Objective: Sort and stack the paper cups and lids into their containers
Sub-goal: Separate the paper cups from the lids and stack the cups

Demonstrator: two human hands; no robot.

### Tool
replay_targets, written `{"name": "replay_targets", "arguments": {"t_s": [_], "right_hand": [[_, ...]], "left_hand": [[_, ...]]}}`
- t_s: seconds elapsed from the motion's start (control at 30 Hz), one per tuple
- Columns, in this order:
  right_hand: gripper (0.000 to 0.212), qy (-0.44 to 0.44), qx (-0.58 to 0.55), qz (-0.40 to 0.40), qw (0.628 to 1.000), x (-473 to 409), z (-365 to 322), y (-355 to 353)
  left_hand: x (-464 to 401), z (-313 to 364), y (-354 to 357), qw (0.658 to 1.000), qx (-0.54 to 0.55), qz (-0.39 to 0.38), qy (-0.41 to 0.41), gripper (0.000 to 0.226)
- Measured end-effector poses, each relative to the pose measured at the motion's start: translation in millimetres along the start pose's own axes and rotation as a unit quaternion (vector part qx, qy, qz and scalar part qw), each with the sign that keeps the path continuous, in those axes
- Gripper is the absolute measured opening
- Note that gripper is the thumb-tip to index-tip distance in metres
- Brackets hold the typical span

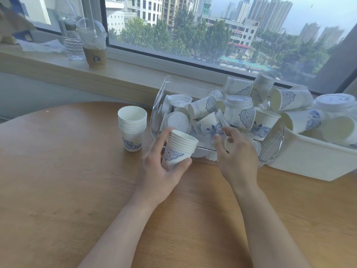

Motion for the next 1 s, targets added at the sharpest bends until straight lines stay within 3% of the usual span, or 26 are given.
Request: {"name": "replay_targets", "arguments": {"t_s": [0.4, 0.87, 1.0], "right_hand": [[0.064, 0.019, 0.095, -0.061, 0.993, -18, 0, 26], [0.054, 0.026, 0.026, -0.021, 0.999, -12, 9, 29], [0.048, 0.023, -0.057, 0.038, 0.997, -4, 5, 20]], "left_hand": [[-1, -2, -4, 1.000, -0.012, 0.021, 0.017, 0.082], [3, 3, 4, 0.999, -0.030, -0.009, 0.040, 0.084], [4, 4, 7, 0.998, -0.044, -0.024, 0.038, 0.084]]}}
Point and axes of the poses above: each hand's wrist, its own x-axis away from the middle knuckle, its own y-axis out of the palm, z = x × y, the point moved 9 cm from there along -x, towards the middle knuckle, and after that the axes turned 11 degrees about x, right-handed, at the moved point
